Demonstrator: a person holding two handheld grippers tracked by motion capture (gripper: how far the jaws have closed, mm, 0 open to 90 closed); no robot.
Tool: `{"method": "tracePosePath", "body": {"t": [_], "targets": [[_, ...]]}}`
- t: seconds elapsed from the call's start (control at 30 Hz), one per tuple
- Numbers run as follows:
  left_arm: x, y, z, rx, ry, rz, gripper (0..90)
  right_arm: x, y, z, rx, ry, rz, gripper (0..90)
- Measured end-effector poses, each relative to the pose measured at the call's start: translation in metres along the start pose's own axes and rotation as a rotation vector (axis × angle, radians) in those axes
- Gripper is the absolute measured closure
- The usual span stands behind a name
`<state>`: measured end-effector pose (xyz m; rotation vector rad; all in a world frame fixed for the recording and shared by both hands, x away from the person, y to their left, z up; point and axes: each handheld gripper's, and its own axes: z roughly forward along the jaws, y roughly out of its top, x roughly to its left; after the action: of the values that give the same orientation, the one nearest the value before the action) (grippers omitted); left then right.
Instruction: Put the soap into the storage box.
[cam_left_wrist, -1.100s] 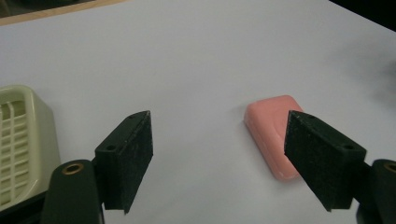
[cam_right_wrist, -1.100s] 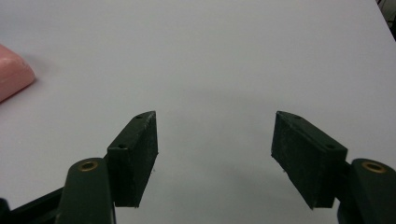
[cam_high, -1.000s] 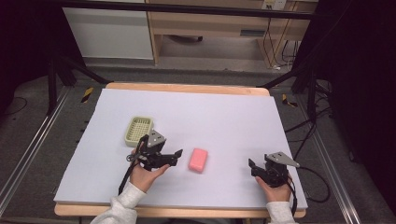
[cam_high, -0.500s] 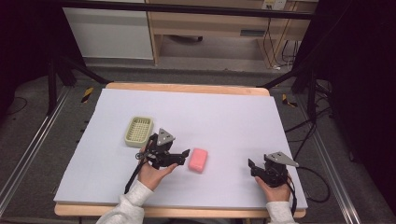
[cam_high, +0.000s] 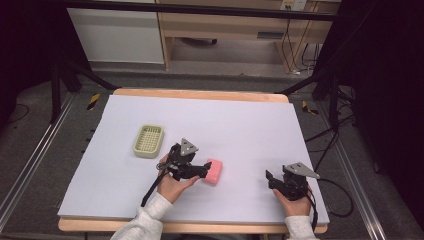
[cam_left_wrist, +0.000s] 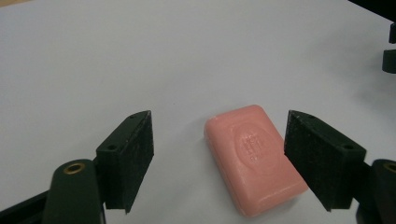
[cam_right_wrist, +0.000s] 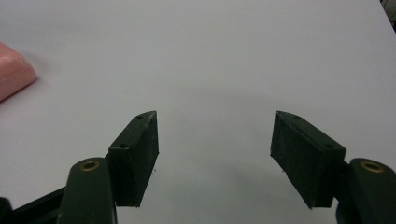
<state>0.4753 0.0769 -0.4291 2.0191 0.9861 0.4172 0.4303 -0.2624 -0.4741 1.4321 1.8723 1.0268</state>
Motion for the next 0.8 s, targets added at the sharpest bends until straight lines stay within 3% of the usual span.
{"method": "tracePosePath", "body": {"t": [0.8], "targets": [[-0.018, -0.001, 0.032, 0.085, -0.014, 0.028, 20.5, 0.0, 0.0, 0.001, 0.007, 0.004, -0.001, 31.6]]}}
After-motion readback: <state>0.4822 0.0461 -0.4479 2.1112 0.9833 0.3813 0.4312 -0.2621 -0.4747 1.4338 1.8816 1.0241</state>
